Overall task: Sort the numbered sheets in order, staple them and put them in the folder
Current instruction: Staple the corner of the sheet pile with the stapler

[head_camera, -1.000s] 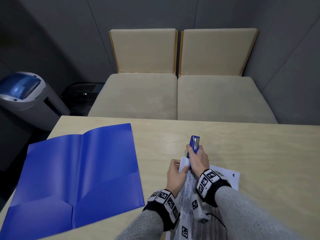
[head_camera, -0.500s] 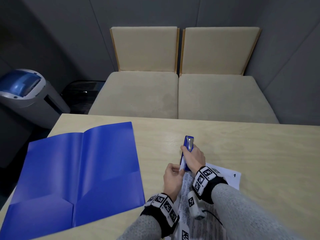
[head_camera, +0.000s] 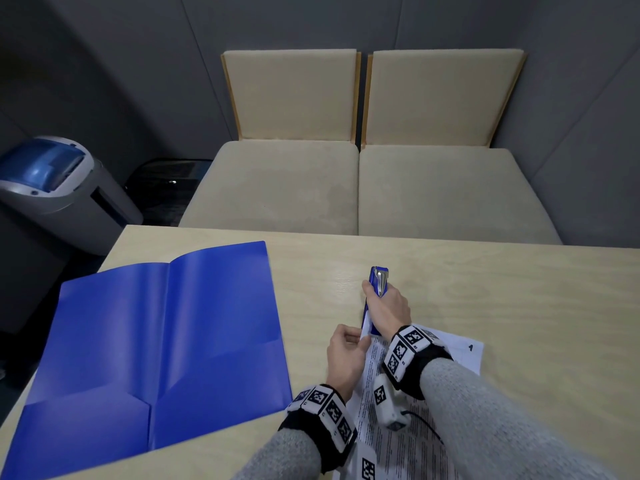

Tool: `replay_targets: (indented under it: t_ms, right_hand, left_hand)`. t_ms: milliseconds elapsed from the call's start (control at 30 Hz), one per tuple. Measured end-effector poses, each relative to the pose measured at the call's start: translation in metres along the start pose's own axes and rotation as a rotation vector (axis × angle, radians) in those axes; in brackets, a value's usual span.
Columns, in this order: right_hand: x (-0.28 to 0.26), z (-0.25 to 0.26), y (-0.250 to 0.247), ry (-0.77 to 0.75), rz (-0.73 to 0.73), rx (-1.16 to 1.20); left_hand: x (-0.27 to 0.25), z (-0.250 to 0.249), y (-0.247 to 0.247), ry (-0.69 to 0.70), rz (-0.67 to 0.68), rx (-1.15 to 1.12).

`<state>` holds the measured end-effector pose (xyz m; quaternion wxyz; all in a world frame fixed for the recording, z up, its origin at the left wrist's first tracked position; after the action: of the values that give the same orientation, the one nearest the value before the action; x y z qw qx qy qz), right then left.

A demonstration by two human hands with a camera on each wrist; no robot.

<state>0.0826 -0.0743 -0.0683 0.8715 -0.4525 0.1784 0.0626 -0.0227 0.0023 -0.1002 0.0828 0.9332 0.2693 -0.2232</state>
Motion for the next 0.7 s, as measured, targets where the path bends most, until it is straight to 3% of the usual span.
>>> replay_targets:
  t_ms: [200, 400, 700]
  right_hand:
    - [0.002, 0.001, -0.002, -0.034, -0.025, 0.020]
    - [0.003, 0.002, -0.010, -0.052, -0.030, 0.036]
    - [-0.001, 0.002, -0.013, -0.071, -0.039, 0.016]
  left_hand:
    - [0.000, -0.004, -0.001, 0.014, 0.069, 0.027]
    - [0.001, -0.026, 0.003, -0.055, 0.373, -0.024]
    - [0.007, -0.040, 0.008, -0.003, 0.431, 0.156]
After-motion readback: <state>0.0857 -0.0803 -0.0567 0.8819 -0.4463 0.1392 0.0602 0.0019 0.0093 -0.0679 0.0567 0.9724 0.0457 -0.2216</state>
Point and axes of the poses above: each hand's wrist, its own x-axis towards the middle knuckle, its own y-axis out of the palm, z = x × y, the point moved 4 cm from there along x, towards the middle knuckle, and after that the axes turned 13 degrees about -x, right-handed, at the moved point
